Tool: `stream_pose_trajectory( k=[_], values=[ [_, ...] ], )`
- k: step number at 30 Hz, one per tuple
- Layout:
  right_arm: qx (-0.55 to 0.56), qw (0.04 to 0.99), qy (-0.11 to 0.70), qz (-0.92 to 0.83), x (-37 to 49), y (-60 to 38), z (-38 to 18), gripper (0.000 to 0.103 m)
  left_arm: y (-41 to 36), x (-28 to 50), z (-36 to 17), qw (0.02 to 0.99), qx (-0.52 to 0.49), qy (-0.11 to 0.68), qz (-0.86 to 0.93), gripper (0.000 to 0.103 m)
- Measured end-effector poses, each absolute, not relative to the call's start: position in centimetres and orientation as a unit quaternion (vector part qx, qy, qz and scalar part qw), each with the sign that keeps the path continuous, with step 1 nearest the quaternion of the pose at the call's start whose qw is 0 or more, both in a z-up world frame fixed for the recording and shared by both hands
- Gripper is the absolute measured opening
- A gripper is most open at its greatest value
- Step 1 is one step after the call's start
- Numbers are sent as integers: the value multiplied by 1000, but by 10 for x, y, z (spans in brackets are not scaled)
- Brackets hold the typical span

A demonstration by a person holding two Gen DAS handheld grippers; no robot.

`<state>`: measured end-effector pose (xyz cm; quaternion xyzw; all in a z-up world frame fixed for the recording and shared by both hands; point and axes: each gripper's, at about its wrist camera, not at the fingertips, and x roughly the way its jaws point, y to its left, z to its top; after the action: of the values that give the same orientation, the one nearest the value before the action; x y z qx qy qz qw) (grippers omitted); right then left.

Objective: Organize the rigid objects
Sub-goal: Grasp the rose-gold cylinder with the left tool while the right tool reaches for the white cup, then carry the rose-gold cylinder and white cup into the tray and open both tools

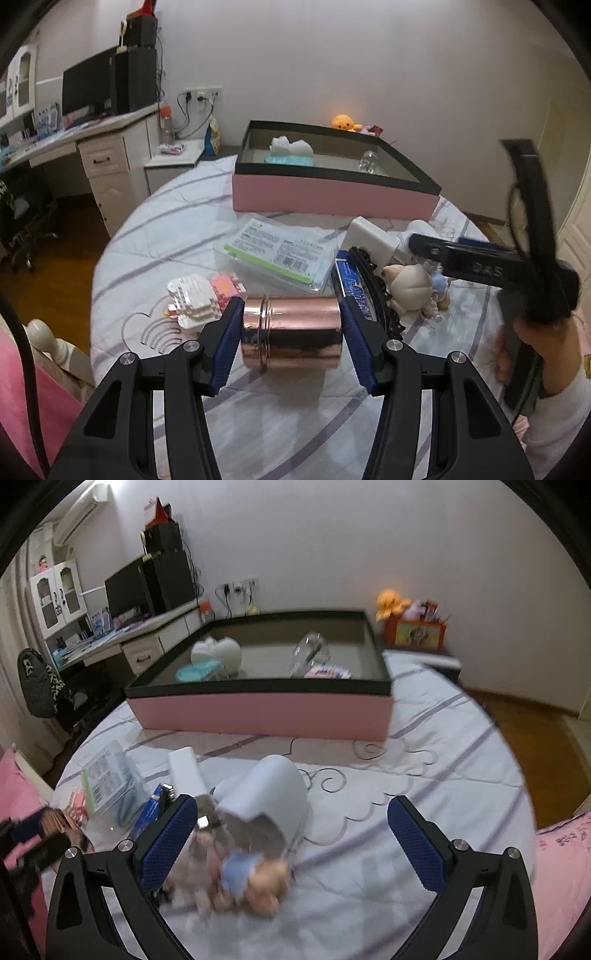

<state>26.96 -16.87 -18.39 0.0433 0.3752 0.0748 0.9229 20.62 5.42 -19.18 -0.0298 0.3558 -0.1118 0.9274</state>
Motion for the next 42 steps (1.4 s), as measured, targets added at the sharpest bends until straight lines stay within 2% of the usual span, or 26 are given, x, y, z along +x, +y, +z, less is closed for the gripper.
stream_pose_trajectory(
  k=[3,5,7,12,22,32,39,42],
  values=[
    [68,908,401,106,285,-167,-198,97,51,209,-189,929,-27,351,-115,54],
    [89,899,407,135,288,-168,-203,75,47,214,-185,930,-21,346,-118,54],
    [88,899,404,143,288,-166,-201,66,41,221,-181,932,-17,342,-120,54],
    [74,904,396,140,284,-161,-198,61,31,236,-174,932,-13,339,-131,54],
    [60,923,359,126,267,-167,-183,61,14,256,-159,929,-5,336,-154,54],
    [58,943,303,126,271,-178,-141,61,-7,291,-131,927,8,323,-190,54],
    [38,953,276,119,309,-179,-107,61,-18,363,-117,914,-11,343,-216,54],
    [31,952,281,117,337,-179,-103,61,-31,399,-123,915,14,355,-194,54]
  ],
)
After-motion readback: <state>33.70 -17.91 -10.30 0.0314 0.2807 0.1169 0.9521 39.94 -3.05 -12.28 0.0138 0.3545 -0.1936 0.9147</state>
